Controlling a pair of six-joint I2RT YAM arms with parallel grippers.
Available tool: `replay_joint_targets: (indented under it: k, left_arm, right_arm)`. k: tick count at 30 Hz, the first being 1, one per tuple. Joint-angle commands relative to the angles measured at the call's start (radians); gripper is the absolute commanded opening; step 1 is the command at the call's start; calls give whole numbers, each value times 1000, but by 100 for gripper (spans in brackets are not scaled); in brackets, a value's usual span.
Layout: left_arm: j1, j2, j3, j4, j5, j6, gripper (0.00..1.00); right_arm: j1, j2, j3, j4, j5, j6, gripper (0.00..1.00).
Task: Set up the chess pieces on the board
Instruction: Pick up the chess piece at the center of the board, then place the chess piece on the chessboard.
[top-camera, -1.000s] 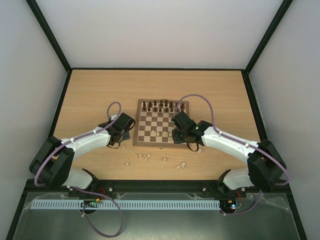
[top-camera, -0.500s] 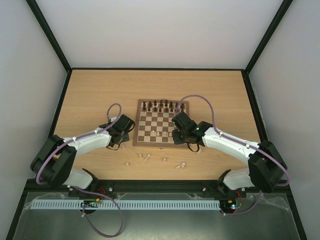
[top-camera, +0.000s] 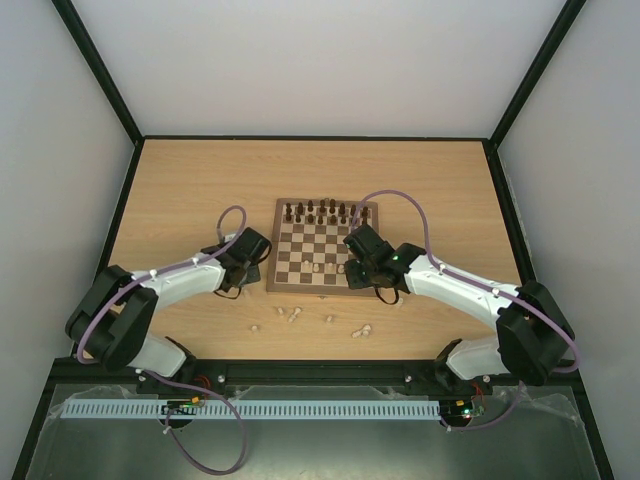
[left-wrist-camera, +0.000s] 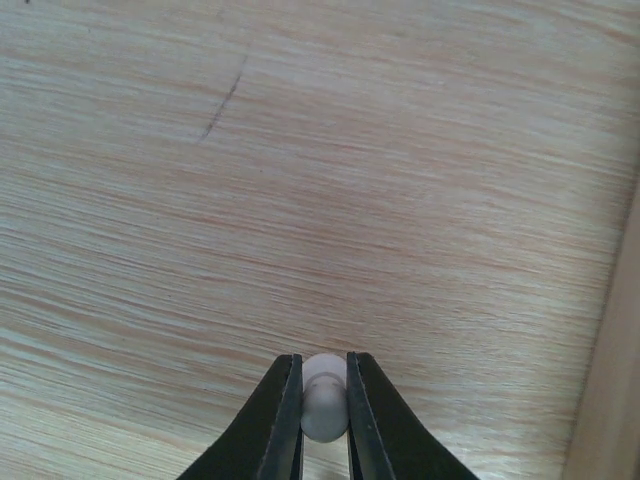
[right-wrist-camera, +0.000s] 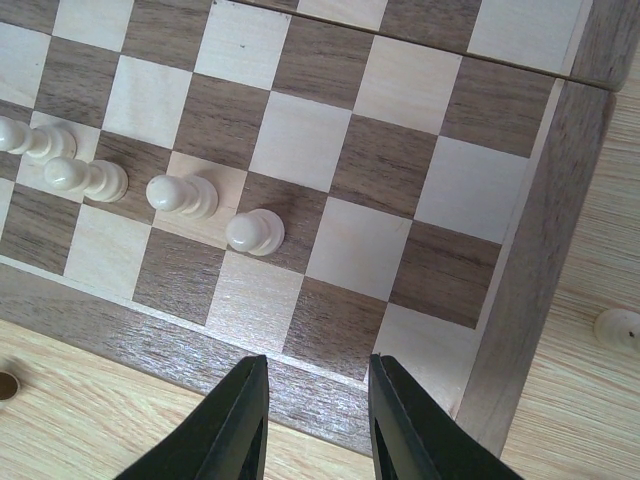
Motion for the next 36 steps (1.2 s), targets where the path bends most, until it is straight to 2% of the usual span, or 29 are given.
replay_joint_targets:
  k: [1,8,19,36]
  left_arm:
    - [-1,-63,83,-74,19,38,5]
    - [-71,-92,201,-129,85,73,5]
    - [-206,84,303,-83,121,71,5]
    - [-253,229,361,-38,138,73,7]
  right_arm:
    - [3,-28,-11,-22,7,-4,28]
    - [3,-45,-9,-31,28,4,28]
    - [3,-71,-17,-47,61,18,28]
    - [4,-72,-24,-47,64,18,29]
